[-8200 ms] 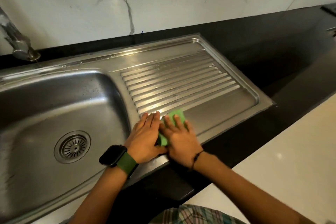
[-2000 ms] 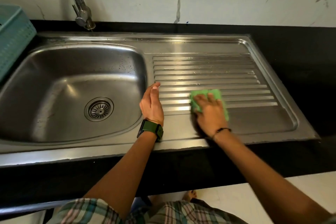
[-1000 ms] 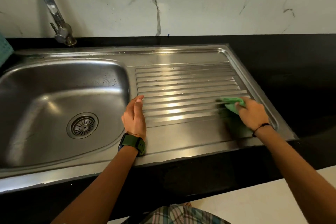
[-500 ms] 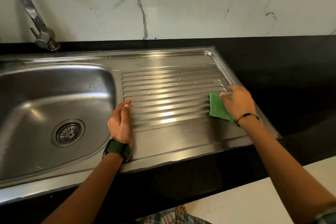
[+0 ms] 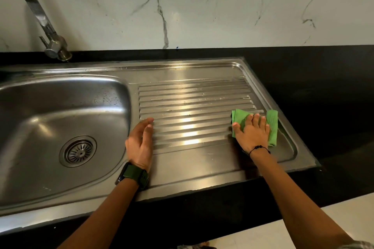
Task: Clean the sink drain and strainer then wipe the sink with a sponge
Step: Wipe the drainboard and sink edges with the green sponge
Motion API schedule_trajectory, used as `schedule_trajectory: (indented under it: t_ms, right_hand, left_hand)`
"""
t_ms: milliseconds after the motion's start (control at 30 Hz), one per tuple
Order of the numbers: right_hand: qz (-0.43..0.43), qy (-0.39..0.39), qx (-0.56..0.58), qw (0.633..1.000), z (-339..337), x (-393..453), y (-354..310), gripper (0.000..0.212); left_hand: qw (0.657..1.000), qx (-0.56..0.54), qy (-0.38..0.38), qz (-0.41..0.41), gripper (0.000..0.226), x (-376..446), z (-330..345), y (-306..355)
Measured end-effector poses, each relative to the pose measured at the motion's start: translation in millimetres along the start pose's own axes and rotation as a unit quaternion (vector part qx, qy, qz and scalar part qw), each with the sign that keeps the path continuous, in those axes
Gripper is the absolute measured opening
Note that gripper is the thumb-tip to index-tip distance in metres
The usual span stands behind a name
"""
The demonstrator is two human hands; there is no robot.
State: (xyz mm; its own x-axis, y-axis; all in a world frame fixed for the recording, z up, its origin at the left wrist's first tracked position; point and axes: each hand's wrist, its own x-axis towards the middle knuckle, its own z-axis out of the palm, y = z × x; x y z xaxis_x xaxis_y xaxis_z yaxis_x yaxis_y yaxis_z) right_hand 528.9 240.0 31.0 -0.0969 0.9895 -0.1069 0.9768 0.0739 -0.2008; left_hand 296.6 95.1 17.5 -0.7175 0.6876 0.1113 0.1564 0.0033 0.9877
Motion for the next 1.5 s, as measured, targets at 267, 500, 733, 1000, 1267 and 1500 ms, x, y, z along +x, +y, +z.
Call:
schedule_trajectory:
  t_ms: [267, 500, 733, 1000, 1267, 1500]
  right_hand:
    - [-0.13, -0.024, 0.013, 0.991, 16.6, -24.5, -56.3, 0.072]
    - [-0.404, -0.076, -0.007, 0.911, 43.7, -58.9, -169.7, 0.063]
    - [-0.478, -0.037, -0.09, 0.873, 47.0, -40.3, -169.4, 0.058]
    - [-0.265, 0.013, -0.114, 0.957, 8.5, 29.5, -52.8, 0.053]
    - [-0.122, 0.006, -0.099, 0.988, -17.9, 69.5, 29.7, 0.048]
    - [0.0, 0.014, -0.086, 0.996, -5.9, 40.4, -7.5, 0.094]
  left_hand:
    - [1.0, -0.002, -0.026, 0.016, 0.055, -1.5, 6.7, 5.4]
    - [1.0, 0.006, 0.012, 0.007, 0.036, -0.8, 6.9, 7.6]
    - [0.999, 0.026, 0.011, 0.026, 0.044, -2.3, 5.0, 9.0]
    - [0.989, 0.139, -0.052, -0.005, 0.055, 0.5, 12.5, 16.2]
    - [0.981, 0.182, -0.067, -0.001, 0.059, 35.1, 22.0, 20.0]
    - [0.982, 0.187, -0.027, -0.027, 0.061, 35.6, 19.6, 17.1]
